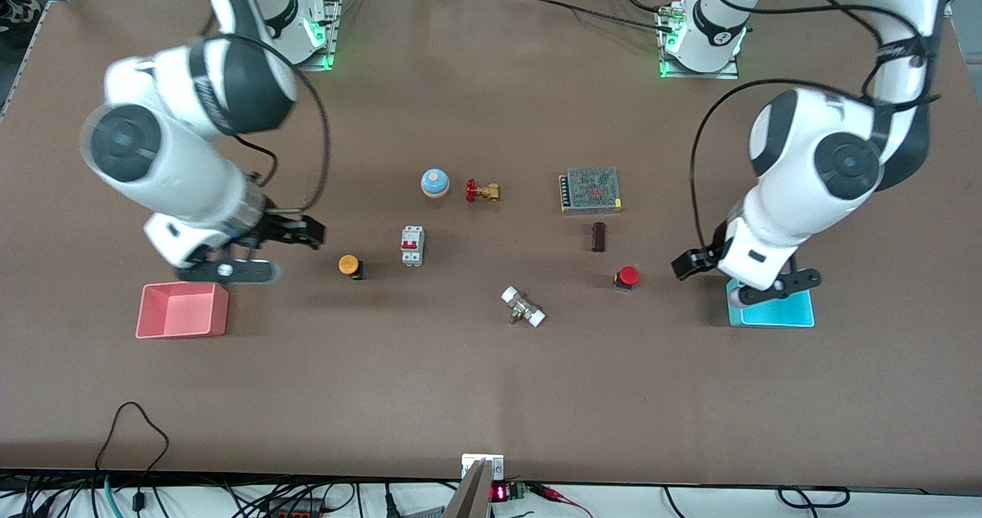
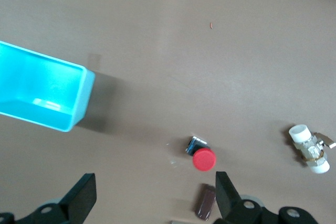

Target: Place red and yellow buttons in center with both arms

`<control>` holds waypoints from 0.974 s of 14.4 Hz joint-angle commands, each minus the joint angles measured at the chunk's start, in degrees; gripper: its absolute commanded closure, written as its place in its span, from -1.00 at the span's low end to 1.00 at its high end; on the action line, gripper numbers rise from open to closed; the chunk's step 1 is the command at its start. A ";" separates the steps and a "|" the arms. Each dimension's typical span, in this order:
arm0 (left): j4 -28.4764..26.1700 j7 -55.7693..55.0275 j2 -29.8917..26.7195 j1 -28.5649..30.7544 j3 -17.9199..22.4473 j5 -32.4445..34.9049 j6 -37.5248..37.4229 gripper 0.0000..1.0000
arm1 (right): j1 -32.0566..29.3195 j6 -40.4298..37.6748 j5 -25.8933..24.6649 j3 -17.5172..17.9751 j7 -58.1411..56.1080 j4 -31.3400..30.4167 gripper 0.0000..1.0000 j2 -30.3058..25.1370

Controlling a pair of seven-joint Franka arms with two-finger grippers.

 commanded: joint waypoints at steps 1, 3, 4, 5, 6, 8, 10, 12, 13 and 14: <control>-1.39 5.37 -4.93 2.56 -0.22 0.67 -4.02 -1.00 | -2.52 -4.70 0.84 -2.91 -4.63 1.51 -1.00 -2.19; -1.39 8.54 -7.04 4.06 -0.22 0.67 -6.13 -1.00 | -7.25 -6.90 1.01 -2.57 -10.52 2.66 -1.00 -4.73; -1.39 9.86 -8.01 4.76 -0.22 0.67 -7.10 -1.00 | -10.85 -7.87 1.27 -0.74 -12.64 2.40 -1.00 -5.53; -1.39 11.09 -9.06 5.55 -0.22 0.76 -8.16 -1.00 | -15.32 -9.53 1.27 2.93 -14.40 2.49 -1.00 -6.32; -1.39 13.02 -10.12 5.91 -0.22 0.76 -9.47 -1.00 | -20.67 -10.50 0.93 7.15 -15.37 2.49 -1.00 -6.94; -1.39 16.45 -12.40 7.92 -0.30 0.76 -11.85 -1.00 | -27.12 -11.13 -2.39 14.02 -15.65 0.57 -1.00 -9.74; -1.39 18.57 -14.07 8.90 -0.22 0.76 -13.52 -1.00 | -26.01 -11.57 -6.62 14.66 -15.21 -2.51 -1.00 -12.47; -1.48 20.33 -15.65 9.86 -0.30 0.76 -14.92 -1.00 | -25.91 -11.22 -6.99 14.57 -15.12 -5.84 -1.00 -15.02; -1.57 21.55 -16.71 10.39 -0.30 0.76 -15.98 -1.00 | -26.35 -11.13 -6.99 14.48 -15.12 -7.69 -1.00 -16.68; -1.66 22.87 -17.76 10.92 -0.30 0.76 -16.68 -1.00 | -26.44 -11.13 -6.99 14.22 -15.12 -9.10 -1.00 -18.00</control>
